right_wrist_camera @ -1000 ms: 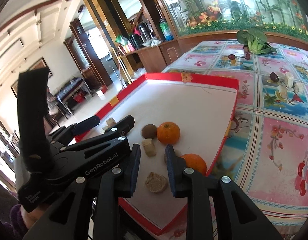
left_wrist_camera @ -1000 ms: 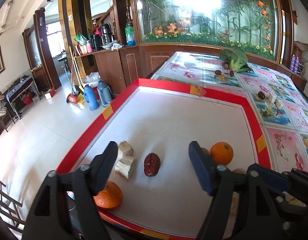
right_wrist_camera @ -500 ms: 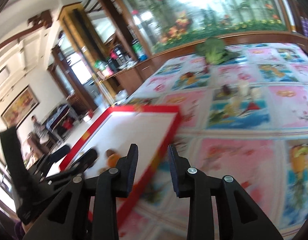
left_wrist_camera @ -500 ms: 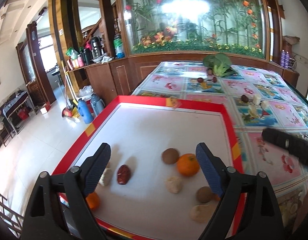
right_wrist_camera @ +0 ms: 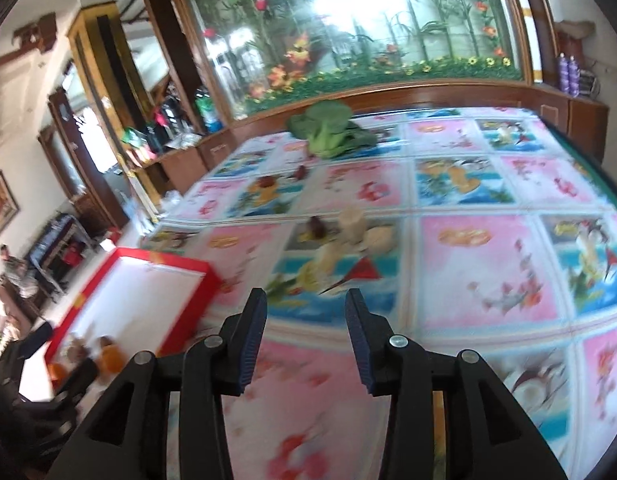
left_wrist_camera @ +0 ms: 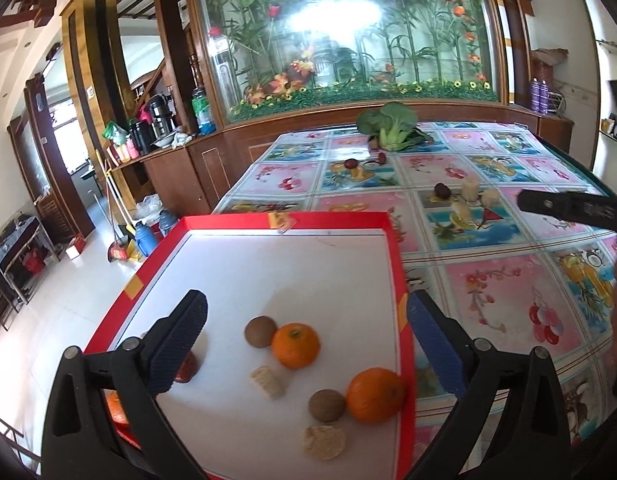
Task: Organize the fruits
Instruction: 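Move both grippers back toward the remaining items on the tablecloth, then grasp a round beige piece with the right gripper while the left grasps another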
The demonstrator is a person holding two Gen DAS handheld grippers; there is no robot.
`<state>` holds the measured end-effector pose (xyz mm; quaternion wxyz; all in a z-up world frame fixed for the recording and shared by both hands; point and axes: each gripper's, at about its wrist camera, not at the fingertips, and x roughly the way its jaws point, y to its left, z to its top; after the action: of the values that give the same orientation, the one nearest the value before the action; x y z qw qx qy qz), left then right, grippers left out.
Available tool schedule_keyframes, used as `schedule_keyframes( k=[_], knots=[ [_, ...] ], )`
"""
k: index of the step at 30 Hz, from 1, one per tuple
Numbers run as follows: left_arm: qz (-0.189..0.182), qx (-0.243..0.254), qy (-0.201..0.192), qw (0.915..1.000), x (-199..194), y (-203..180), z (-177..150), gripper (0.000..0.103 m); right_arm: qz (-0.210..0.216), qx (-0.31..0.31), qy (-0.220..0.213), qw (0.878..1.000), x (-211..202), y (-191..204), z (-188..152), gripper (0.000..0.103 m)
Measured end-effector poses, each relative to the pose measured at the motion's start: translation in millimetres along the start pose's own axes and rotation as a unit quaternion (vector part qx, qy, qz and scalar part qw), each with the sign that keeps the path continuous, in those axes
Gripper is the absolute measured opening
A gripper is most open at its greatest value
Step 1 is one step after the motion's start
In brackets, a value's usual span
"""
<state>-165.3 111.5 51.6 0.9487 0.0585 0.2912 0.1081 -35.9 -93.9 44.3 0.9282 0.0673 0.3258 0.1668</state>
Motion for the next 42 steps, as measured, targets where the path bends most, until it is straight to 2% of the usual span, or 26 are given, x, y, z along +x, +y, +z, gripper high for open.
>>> schedule_keyframes(
  k=[3, 7, 10, 13, 16, 17, 21, 25, 28, 35, 39, 42],
  knots=[
    [-0.006, 0.003, 0.003, 1.0, 2.9, -6.0, 5.0, 0.103, -0.03, -0.002, 0.009, 1.0, 23.3, -7.5, 12.3, 0.047],
    [-0.011, 0.007, 0.0, 0.9999, 2.9, -12.1, 15.3, 0.103, -0.059, 0.006, 0.02, 0.998, 51.4, -18.0, 22.0, 0.048],
    [-0.021, 0.017, 0.001, 0.9996, 6.2, -18.2, 24.9, 0.103, -0.075, 0.013, 0.05, 0.996, 71.5, -24.9, 25.7, 0.048],
    [-0.034, 0.026, 0.008, 0.9991, 13.2, -26.7, 35.3, 0.103, -0.068, 0.024, 0.069, 0.995, 79.7, -30.3, 27.5, 0.044],
    [-0.051, 0.039, 0.019, 0.9977, 22.9, -40.7, 46.7, 0.103, -0.072, 0.011, 0.074, 0.995, 81.4, -31.7, 29.3, 0.032],
    [-0.055, 0.043, 0.022, 0.9973, 25.2, -45.3, 49.6, 0.103, -0.073, 0.005, 0.076, 0.994, 81.5, -32.6, 29.9, 0.024],
    [-0.07, 0.069, 0.034, 0.9946, 42.0, -71.0, 68.2, 0.103, -0.068, -0.001, 0.082, 0.994, 80.1, -45.5, 34.5, 0.024],
    [-0.078, 0.092, 0.034, 0.9921, 64.2, -97.3, 88.2, 0.103, -0.059, 0.049, 0.095, 0.992, 76.1, -78.4, 44.3, 0.024],
    [-0.095, 0.098, 0.042, 0.9897, 86.7, -117.0, 102.0, 0.103, -0.1, 0.047, 0.093, 0.99, 72.2, -92.0, 47.5, 0.024],
    [-0.117, 0.146, 0.037, 0.9817, 126.0, -167.8, 115.7, 0.103, -0.096, 0.06, 0.101, 0.988, 70.7, -97.3, 48.8, 0.025],
    [-0.128, 0.16, 0.047, 0.9777, 143.2, -183.8, 117.3, 0.103, -0.075, 0.087, 0.106, 0.988, 68.9, -108.2, 50.3, 0.025],
    [-0.135, 0.156, 0.063, 0.9764, 159.1, -185.7, 120.2, 0.092, -0.058, 0.109, 0.11, 0.986, 67.9, -115.1, 51.1, 0.025]
  ],
)
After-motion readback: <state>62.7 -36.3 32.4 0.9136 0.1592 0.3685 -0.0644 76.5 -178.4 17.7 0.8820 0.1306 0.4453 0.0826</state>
